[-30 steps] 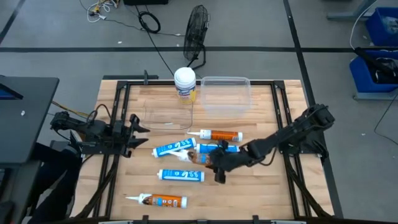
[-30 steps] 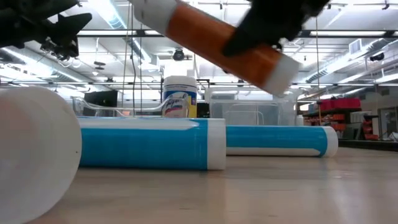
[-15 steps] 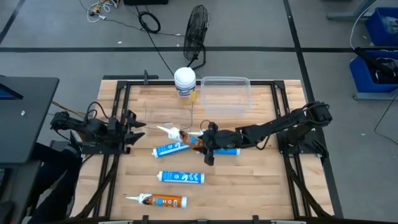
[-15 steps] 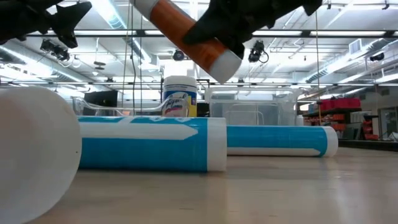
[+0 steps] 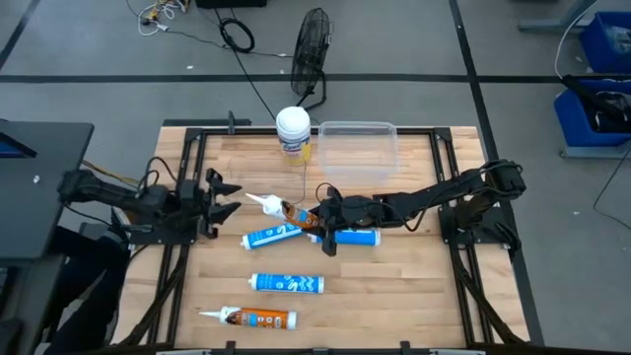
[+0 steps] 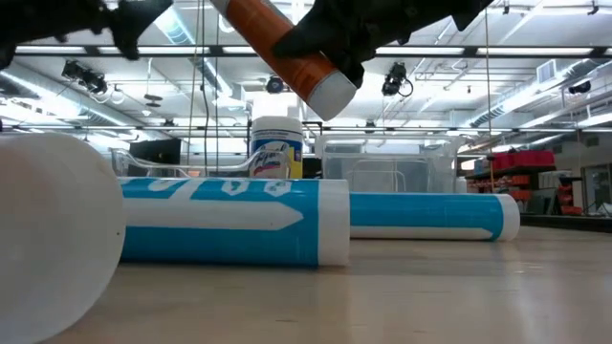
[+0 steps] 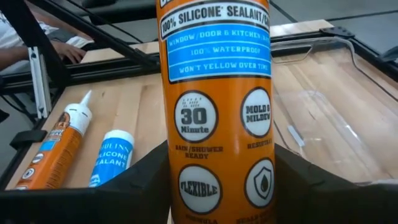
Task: Pick & place silicon tubes, Sealant and Lysol wipes
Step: Put the bottom right orange sealant into the left transparent bin
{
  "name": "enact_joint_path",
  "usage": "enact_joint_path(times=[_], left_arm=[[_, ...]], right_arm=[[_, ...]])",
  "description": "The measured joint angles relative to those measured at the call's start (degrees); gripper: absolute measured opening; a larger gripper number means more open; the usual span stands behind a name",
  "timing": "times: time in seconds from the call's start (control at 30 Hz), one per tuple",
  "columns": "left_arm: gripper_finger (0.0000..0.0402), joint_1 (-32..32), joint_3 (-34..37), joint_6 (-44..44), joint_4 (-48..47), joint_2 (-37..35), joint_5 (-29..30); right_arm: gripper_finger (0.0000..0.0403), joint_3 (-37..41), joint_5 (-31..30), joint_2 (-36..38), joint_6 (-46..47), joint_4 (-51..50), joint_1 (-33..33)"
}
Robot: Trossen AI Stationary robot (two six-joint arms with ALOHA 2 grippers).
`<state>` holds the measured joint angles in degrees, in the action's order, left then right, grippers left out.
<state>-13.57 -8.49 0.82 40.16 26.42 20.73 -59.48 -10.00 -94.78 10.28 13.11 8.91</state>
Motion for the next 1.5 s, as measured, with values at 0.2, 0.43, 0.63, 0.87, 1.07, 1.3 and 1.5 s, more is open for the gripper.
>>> enact_joint_path(times=[0.2,0.43,0.63,0.87,1.07,1.3,1.5], left_arm=[[0.0221,0.6,-7.4,0.0,-0.4,9.4,-3.0],[0.0221,0.7,-11.9,-0.1,-0.5,16.2,-4.5],[0.022,0.7,-15.3,-2.4,0.0,21.4,-4.4],[0.0162,0.5,-16.3,-3.1,-1.1,23.5,-4.3],[0.0082,0.5,-16.3,-2.9,-2.3,22.2,-4.3],[0.0069,0.5,-16.4,-3.0,-3.5,21.8,-4.6],[0.0069,0.5,-16.4,-4.8,-4.1,20.7,-5.2]], right_arm=[[0.0198,0.0,0.0,0.0,-0.3,0.8,-0.7],[0.0198,0.0,0.0,0.0,-0.9,1.3,-0.7],[0.0198,0.0,0.0,0.0,-0.9,1.4,-0.7],[0.0199,0.0,0.0,0.0,-1.2,1.4,-0.7],[0.0199,0.0,0.1,0.0,-1.6,1.6,-0.5],[0.0199,0.0,0.0,0.0,-2.7,2.2,-0.7],[0.0207,0.0,0.0,0.0,-4.5,2.7,-1.0]])
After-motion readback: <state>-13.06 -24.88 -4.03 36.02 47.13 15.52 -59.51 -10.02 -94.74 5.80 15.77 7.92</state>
